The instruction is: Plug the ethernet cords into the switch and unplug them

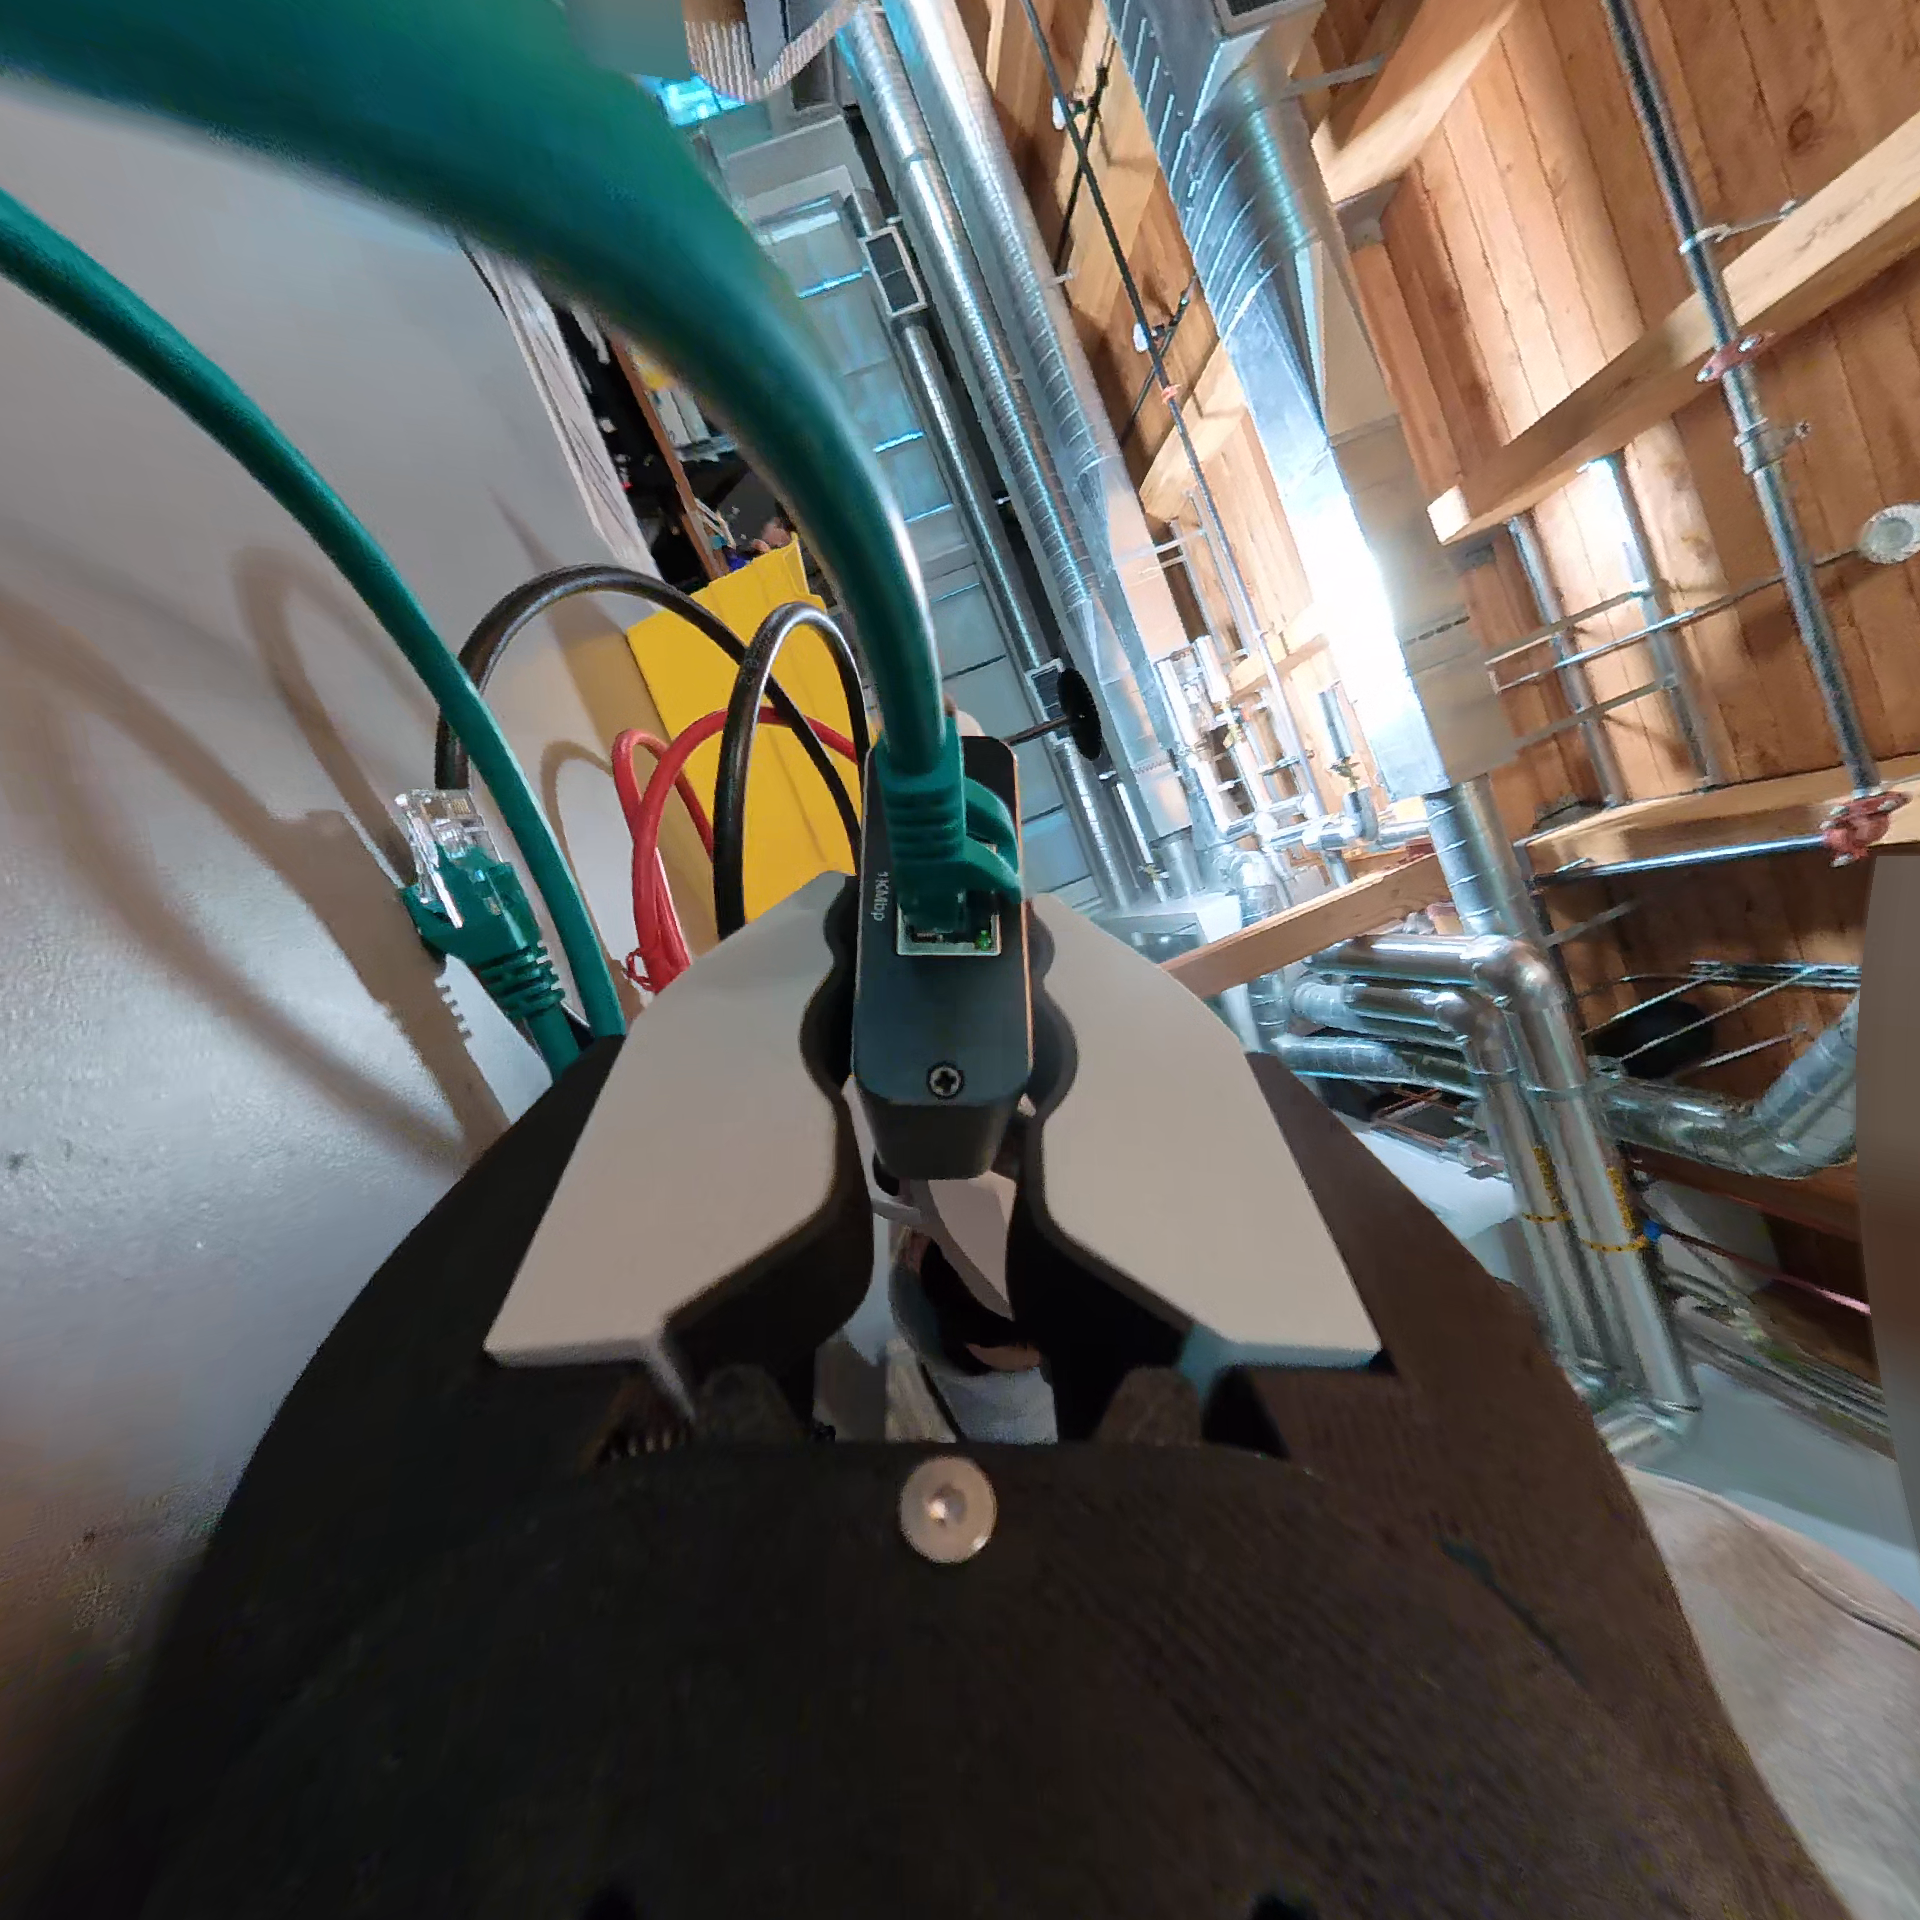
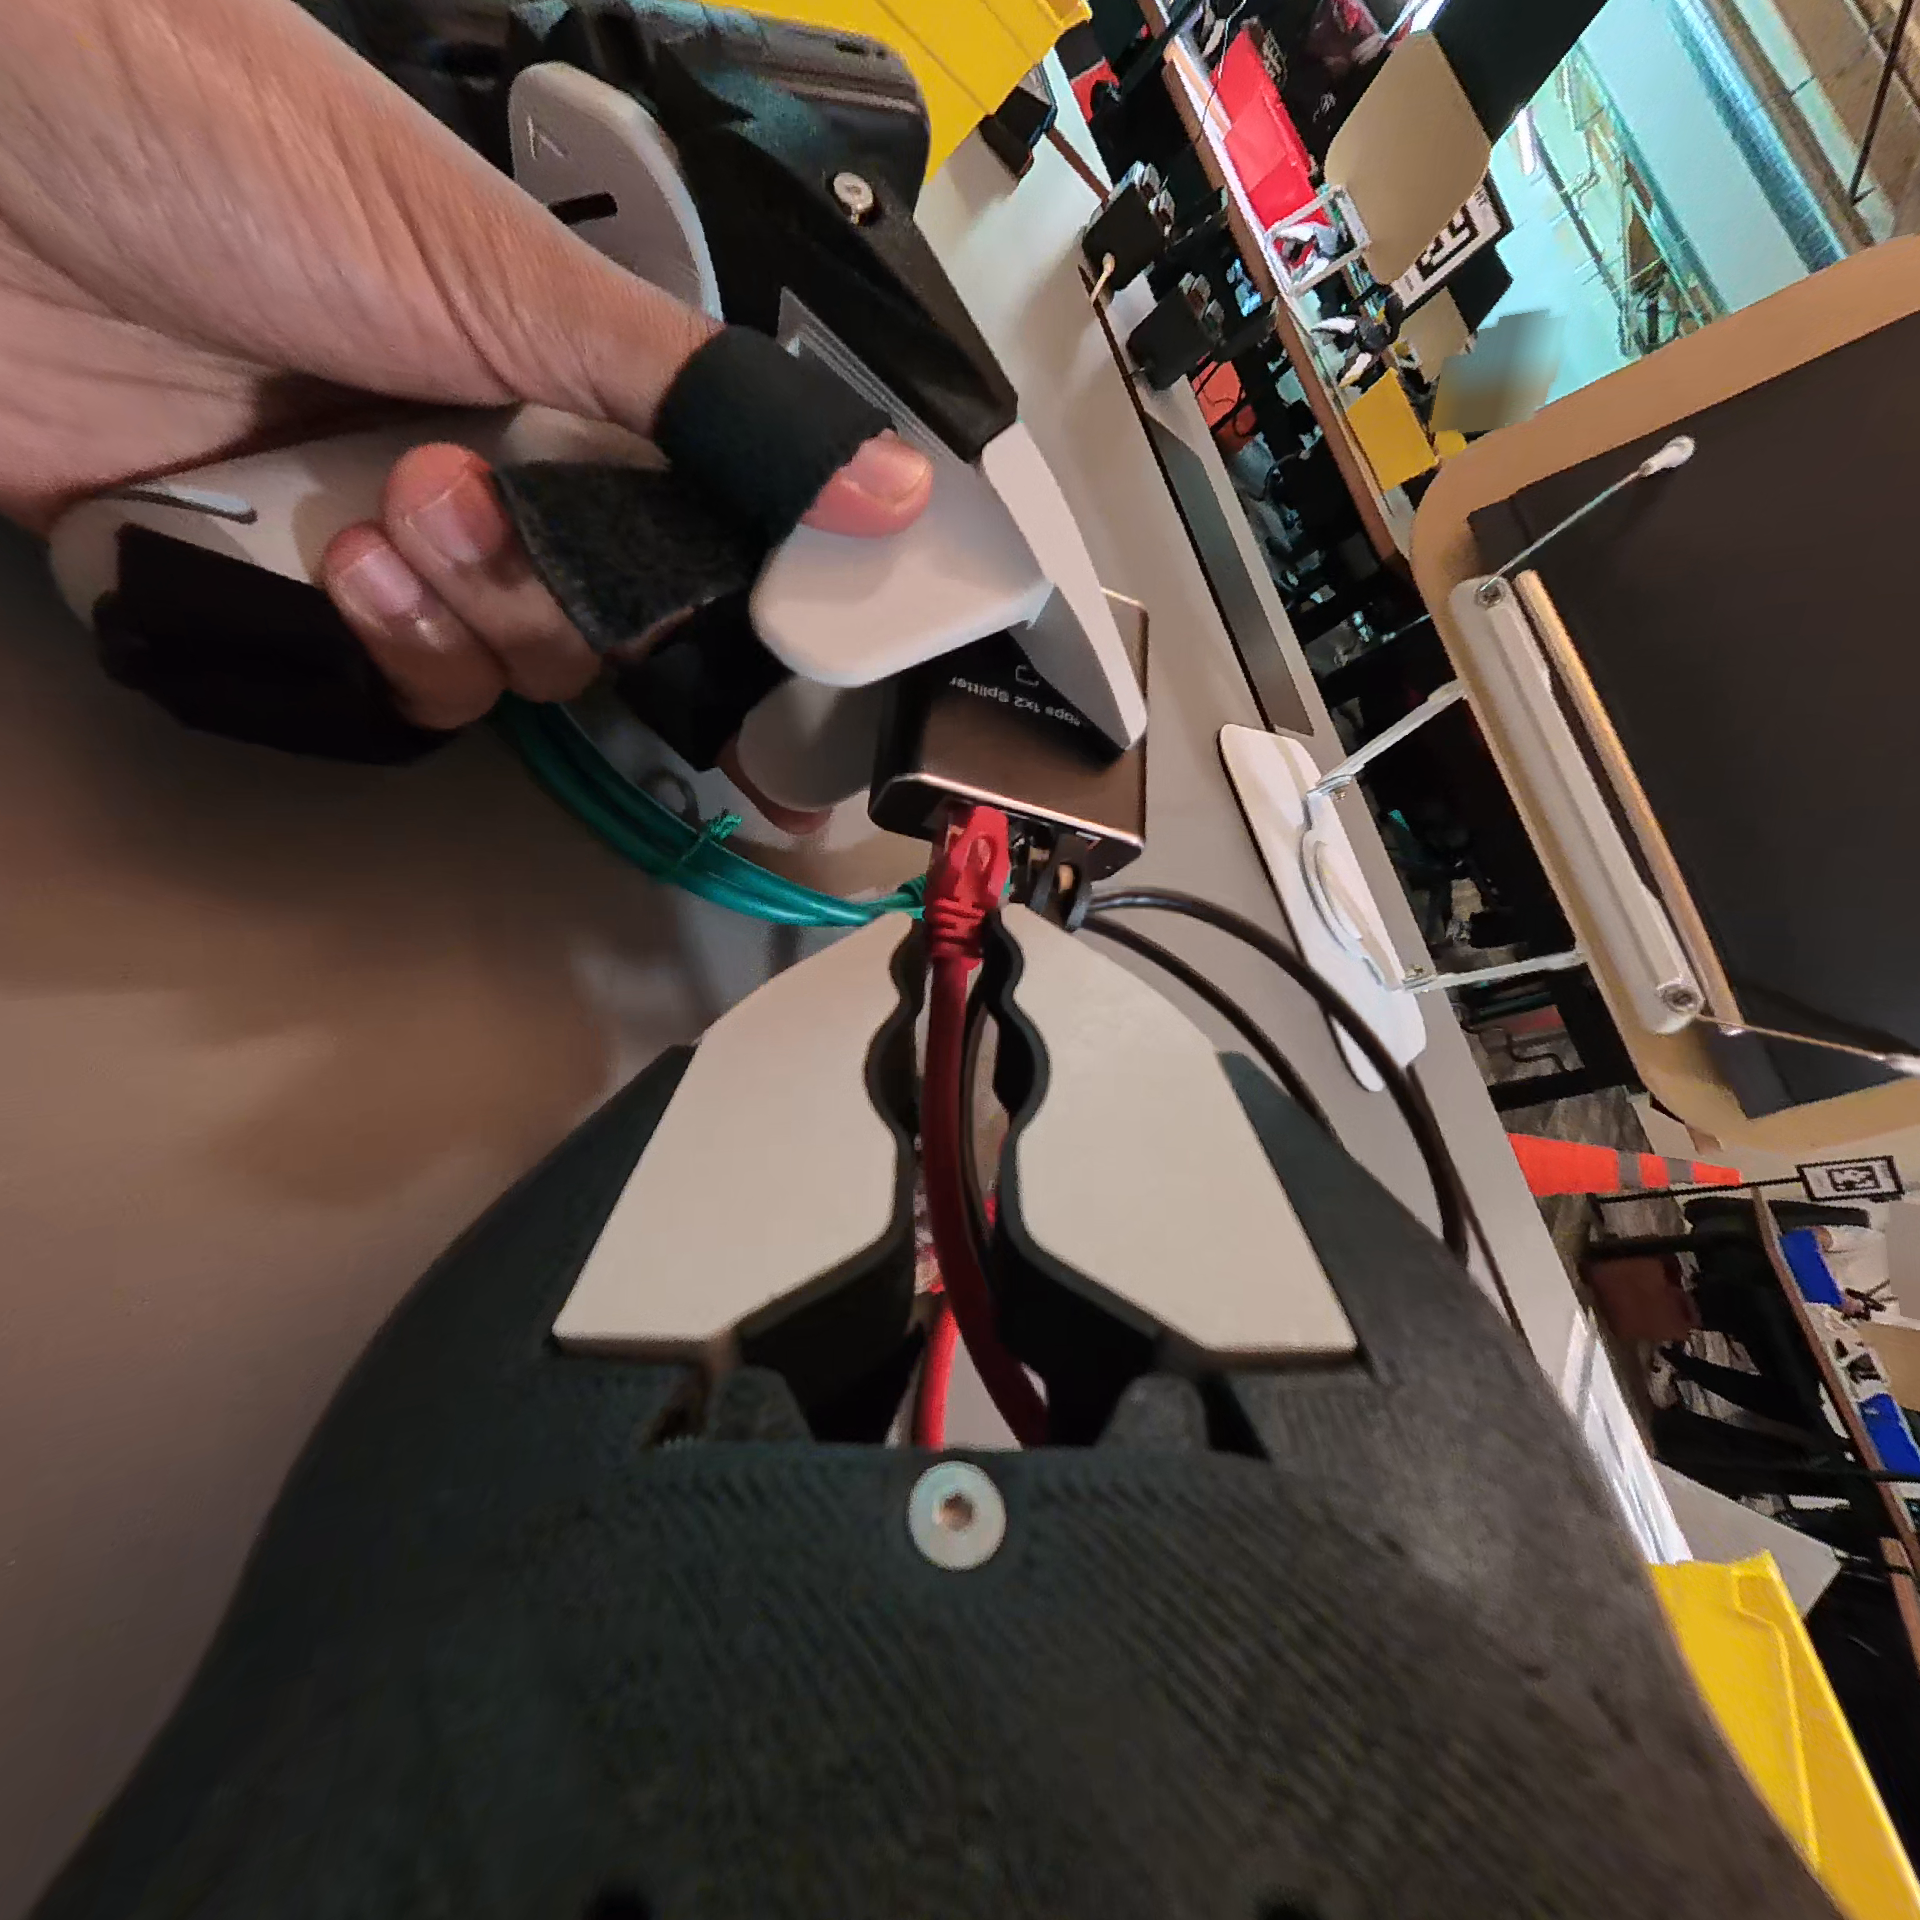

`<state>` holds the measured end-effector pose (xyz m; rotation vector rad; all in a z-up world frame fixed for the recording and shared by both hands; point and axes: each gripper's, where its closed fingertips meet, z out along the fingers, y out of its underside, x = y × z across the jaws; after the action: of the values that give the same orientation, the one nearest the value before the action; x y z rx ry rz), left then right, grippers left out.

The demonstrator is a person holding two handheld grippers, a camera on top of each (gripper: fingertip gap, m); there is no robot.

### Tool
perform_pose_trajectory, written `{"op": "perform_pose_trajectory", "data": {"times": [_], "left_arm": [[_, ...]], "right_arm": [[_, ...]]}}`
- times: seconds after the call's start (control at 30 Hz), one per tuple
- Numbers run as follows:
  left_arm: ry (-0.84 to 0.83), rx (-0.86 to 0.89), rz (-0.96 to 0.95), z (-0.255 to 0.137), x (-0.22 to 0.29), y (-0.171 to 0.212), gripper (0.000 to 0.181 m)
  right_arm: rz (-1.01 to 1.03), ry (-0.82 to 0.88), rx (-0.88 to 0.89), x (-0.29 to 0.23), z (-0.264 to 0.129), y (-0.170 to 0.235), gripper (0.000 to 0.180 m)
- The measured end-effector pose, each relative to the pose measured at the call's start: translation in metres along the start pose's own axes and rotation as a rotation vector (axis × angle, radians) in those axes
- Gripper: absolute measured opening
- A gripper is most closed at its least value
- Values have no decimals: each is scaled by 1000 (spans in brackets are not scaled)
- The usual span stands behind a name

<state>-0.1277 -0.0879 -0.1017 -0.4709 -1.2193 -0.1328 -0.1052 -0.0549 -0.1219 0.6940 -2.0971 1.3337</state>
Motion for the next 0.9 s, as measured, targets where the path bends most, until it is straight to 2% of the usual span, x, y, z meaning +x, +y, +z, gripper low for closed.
{"op": "perform_pose_trajectory", "data": {"times": [0.17, 0.3, 0.5, 0.53, 0.57, 0.7, 0.9], "left_arm": [[-23, -48, -14, 4, -4, 6, 29], [-34, -90, 23, 7, -3, 15, 52], [-68, -59, -26, 1, 2, 24, 75], [-60, -57, -44, -2, 5, 27, 76], [-30, -50, -52, -5, 13, 29, 68], [39, -57, -16, -15, 44, 37, 62], [89, -6, 136, -47, 77, 29, 57]], "right_arm": [[-53, 28, -3, 3, 1, 1, 10], [-77, 62, -49, 9, 4, 12, 11], [78, 40, -86, 19, 6, 34, 11], [101, 34, -96, 20, 6, 38, 11], [116, 29, -113, 21, 6, 43, 11], [166, 20, -192, 22, 8, 64, 30], [370, -7, -58, 33, -5, 43, 46]]}}
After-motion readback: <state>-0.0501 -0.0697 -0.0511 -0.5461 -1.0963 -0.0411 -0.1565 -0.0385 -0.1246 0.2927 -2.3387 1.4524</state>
